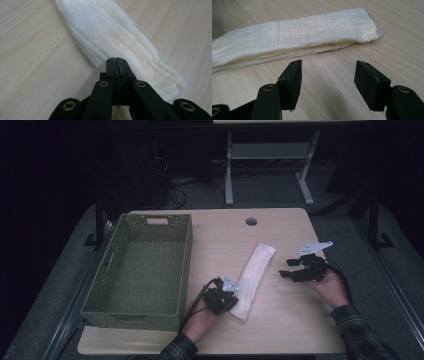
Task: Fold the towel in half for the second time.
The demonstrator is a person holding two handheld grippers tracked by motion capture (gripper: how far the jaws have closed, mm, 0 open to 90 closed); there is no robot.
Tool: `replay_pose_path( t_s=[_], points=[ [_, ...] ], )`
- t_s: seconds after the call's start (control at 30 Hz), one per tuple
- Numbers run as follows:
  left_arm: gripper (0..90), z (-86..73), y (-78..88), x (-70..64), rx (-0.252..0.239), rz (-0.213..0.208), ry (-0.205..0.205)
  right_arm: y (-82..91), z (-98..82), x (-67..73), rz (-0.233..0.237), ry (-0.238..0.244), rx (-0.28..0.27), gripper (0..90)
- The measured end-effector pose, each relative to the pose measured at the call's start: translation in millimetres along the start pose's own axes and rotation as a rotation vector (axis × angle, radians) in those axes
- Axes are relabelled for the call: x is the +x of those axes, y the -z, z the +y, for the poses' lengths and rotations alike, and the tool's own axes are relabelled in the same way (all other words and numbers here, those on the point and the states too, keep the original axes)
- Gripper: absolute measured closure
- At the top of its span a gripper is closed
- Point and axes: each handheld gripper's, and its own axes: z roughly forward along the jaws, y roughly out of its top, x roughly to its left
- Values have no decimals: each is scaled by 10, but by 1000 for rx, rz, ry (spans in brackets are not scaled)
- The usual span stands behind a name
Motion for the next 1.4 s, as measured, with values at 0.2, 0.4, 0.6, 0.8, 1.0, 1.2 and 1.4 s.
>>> replay_pose_path(
  t_s=[0.2, 0.4, 0.6, 0.8, 1.0, 1.2, 1.4],
  points=[
    [891, 47, -77, -170, -4, -59, -58, -26, -3, -9, 3, 3, 6, 375],
    [891, 86, -149, -298, -13, -111, -71, -22, -2, 1, 3, 2, 3, 374],
    [890, 157, -240, -478, -24, -171, -112, -47, -2, -1, 5, 4, 12, 372],
    [874, 197, -273, -601, -22, -229, -152, -47, 1, 4, 12, 17, 10, 370],
    [677, 304, -184, -414, -49, -205, -160, -37, 0, 5, 12, 14, 8, 369],
    [422, 404, -235, -312, -43, -206, -258, -51, -2, 4, 14, 18, 10, 368],
    [286, 535, -322, -238, -41, -221, -302, -58, -3, -1, 18, 17, 12, 367]
  ],
)
